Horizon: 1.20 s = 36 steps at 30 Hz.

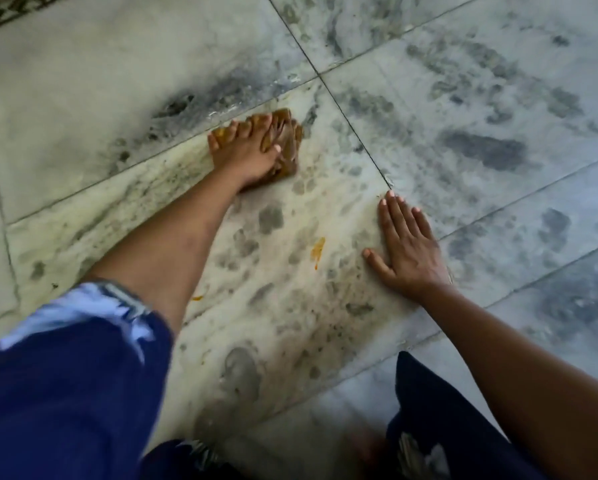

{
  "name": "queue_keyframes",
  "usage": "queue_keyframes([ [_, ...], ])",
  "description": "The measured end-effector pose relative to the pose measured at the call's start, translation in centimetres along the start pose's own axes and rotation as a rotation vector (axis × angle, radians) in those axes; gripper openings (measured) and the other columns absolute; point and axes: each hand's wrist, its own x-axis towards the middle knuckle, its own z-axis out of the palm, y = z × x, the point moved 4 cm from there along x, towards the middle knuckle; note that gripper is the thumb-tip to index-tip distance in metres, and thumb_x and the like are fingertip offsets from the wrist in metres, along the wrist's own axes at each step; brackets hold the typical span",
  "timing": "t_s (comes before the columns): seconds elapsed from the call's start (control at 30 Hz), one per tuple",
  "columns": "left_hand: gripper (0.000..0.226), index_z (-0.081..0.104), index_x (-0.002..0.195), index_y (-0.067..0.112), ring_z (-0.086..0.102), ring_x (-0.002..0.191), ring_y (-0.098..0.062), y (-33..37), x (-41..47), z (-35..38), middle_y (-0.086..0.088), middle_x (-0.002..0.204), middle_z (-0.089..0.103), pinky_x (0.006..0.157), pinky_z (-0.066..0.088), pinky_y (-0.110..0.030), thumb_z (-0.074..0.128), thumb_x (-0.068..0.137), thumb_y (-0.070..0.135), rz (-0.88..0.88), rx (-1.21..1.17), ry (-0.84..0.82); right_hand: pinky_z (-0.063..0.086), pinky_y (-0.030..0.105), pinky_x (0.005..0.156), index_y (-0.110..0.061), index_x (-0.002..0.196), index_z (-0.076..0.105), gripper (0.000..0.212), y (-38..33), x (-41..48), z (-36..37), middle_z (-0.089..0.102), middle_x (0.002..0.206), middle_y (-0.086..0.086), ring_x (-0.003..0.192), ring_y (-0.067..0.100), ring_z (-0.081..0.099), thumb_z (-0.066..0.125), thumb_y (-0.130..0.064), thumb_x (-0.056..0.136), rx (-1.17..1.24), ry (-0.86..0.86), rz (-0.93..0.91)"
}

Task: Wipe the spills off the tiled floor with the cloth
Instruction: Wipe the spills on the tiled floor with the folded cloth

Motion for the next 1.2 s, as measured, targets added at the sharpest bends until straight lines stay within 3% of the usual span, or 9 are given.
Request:
queue_keyframes([
  [0.1, 0.061, 0.002, 0.148, 0.041, -0.004, 0.146, -0.023, 4.7, 0.2, 1.1, 0.004, 0.16, 0.001, 0.112, -0.01, -0.059, 0.026, 0.094, 0.057, 0.01, -0.037, 0.025, -0.006, 0.033, 0.117, -0.007, 0.15, 0.0, 0.082, 0.0, -0.1, 0.0, -0.004, 0.157, 0.01, 0.144, 0.018, -0.008, 0.015, -0.059, 0.088, 0.003, 0.002, -0.002],
  [0.2, 0.065, 0.009, 0.147, 0.044, 0.0, 0.146, -0.024, 7.7, -5.5, 4.5, 0.001, 0.159, 0.012, 0.112, -0.01, -0.058, 0.028, 0.088, 0.064, 0.194, 0.025, 0.1, -0.005, 0.033, 0.117, -0.007, 0.149, 0.001, 0.081, 0.0, -0.1, 0.0, -0.003, 0.157, 0.011, 0.145, 0.018, -0.006, 0.016, -0.058, 0.088, 0.013, 0.014, -0.007],
  [0.37, 0.067, 0.019, 0.145, 0.041, 0.021, 0.143, -0.03, 3.2, -15.6, 8.2, -0.003, 0.153, 0.031, 0.11, 0.006, -0.062, 0.029, 0.083, 0.066, 0.441, 0.118, 0.174, -0.007, 0.031, 0.117, -0.007, 0.149, 0.003, 0.077, -0.2, 0.0, 0.0, 0.0, 0.157, 0.012, 0.145, 0.017, -0.005, 0.012, -0.054, 0.09, 0.061, 0.049, -0.011],
  [0.5, 0.065, 0.008, 0.145, 0.048, 0.005, 0.146, -0.027, -1.7, -11.3, 5.6, 0.002, 0.158, 0.016, 0.11, 0.0, -0.061, 0.025, 0.086, 0.068, 0.124, 0.098, 0.101, -0.007, 0.03, 0.117, -0.006, 0.149, 0.004, 0.076, -0.1, -0.2, -0.1, 0.001, 0.158, 0.011, 0.145, 0.018, -0.003, 0.008, -0.053, 0.089, 0.079, 0.073, 0.01],
  [0.6, 0.059, 0.009, 0.146, 0.046, 0.0, 0.146, -0.026, 0.3, -7.1, 3.5, 0.006, 0.159, 0.009, 0.111, 0.002, -0.062, 0.028, 0.092, 0.06, -0.079, -0.063, 0.088, -0.008, 0.028, 0.116, -0.007, 0.149, 0.004, 0.076, 0.2, -0.5, 0.0, 0.001, 0.158, 0.01, 0.145, 0.016, -0.004, 0.008, -0.054, 0.089, 0.093, 0.05, -0.023],
  [0.77, 0.059, 0.007, 0.147, 0.043, -0.004, 0.146, -0.025, 7.8, -13.1, 7.5, 0.006, 0.159, 0.01, 0.111, -0.007, -0.061, 0.024, 0.093, 0.059, 0.043, -0.04, 0.131, -0.012, 0.025, 0.114, -0.013, 0.149, -0.003, 0.074, 2.5, -2.2, 0.1, -0.004, 0.158, 0.007, 0.143, 0.013, -0.01, 0.006, -0.056, 0.089, 0.051, -0.019, -0.053],
  [0.93, 0.063, 0.012, 0.146, 0.041, 0.011, 0.145, -0.028, 4.4, -21.6, 10.9, 0.001, 0.157, 0.02, 0.111, 0.005, -0.062, 0.022, 0.088, 0.064, 0.285, 0.071, 0.158, -0.007, 0.029, 0.117, -0.008, 0.149, 0.001, 0.075, 2.4, -2.2, 0.3, 0.0, 0.158, 0.011, 0.144, 0.016, -0.007, 0.009, -0.054, 0.091, 0.036, 0.028, -0.013],
  [1.07, 0.061, 0.014, 0.146, 0.044, 0.006, 0.145, -0.029, 1.1, -15.6, 8.2, 0.0, 0.157, 0.02, 0.111, 0.001, -0.061, 0.026, 0.089, 0.061, -0.015, 0.025, 0.165, -0.007, 0.034, 0.117, -0.008, 0.149, 0.004, 0.075, 2.6, -2.2, 0.3, 0.004, 0.158, 0.01, 0.145, 0.019, -0.002, 0.014, -0.054, 0.091, 0.021, 0.051, 0.014],
  [1.2, 0.063, 0.011, 0.148, 0.041, 0.002, 0.144, -0.036, 6.7, -6.9, 4.8, 0.001, 0.159, 0.011, 0.111, 0.002, -0.062, 0.028, 0.089, 0.059, -0.175, -0.132, 0.151, -0.007, 0.035, 0.117, -0.009, 0.15, 0.004, 0.075, 2.5, -2.1, 0.1, 0.003, 0.158, 0.01, 0.146, 0.019, -0.001, 0.014, -0.054, 0.09, 0.024, 0.046, 0.038],
])
